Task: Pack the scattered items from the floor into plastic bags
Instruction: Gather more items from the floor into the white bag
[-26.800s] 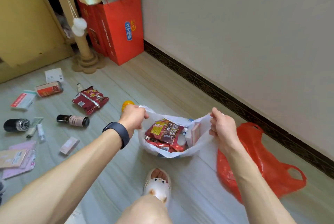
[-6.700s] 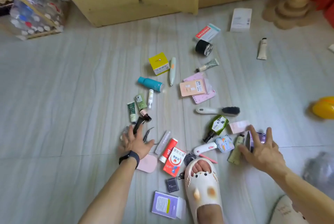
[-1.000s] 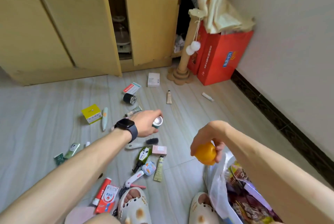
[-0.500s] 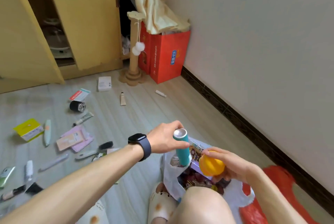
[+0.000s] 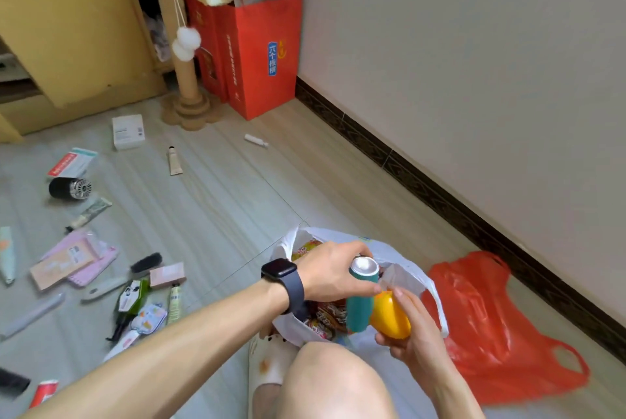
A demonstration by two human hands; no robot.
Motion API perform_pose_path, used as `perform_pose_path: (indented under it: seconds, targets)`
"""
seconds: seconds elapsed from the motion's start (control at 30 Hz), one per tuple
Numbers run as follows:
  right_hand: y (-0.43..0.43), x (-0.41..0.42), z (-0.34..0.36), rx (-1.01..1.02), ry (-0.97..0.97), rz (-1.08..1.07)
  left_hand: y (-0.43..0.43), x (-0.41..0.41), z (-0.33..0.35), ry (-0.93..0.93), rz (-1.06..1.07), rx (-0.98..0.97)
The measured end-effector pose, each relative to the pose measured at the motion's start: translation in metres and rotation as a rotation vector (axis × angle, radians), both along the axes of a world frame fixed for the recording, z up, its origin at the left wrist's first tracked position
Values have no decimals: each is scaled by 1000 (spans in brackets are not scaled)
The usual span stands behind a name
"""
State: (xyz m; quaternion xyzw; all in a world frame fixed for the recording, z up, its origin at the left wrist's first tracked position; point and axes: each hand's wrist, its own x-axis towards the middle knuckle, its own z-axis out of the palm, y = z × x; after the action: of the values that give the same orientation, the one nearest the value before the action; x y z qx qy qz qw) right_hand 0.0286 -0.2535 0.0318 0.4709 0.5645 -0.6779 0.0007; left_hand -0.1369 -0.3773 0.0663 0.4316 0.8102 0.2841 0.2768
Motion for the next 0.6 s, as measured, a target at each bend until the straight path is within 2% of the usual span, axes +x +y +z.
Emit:
perform_pose_path:
  seconds: [0.2, 0.3, 0.37, 0.47, 0.6]
  targets:
    - [-2, 7, 0, 27, -23, 28, -9, 0, -36, 294, -164, -312]
    - [-10, 7, -2, 45, -30, 101, -23, -11, -49, 713, -260, -329]
    - [-15, 5, -3, 65, -25, 153, -35, -25, -44, 878, -332, -421]
    - [-21, -4, -3, 123, -9, 217, -55, -41, -32, 942, -323, -665]
    - [-31, -20, -1, 241, 4, 372, -74, -52, -19, 840, -159, -852]
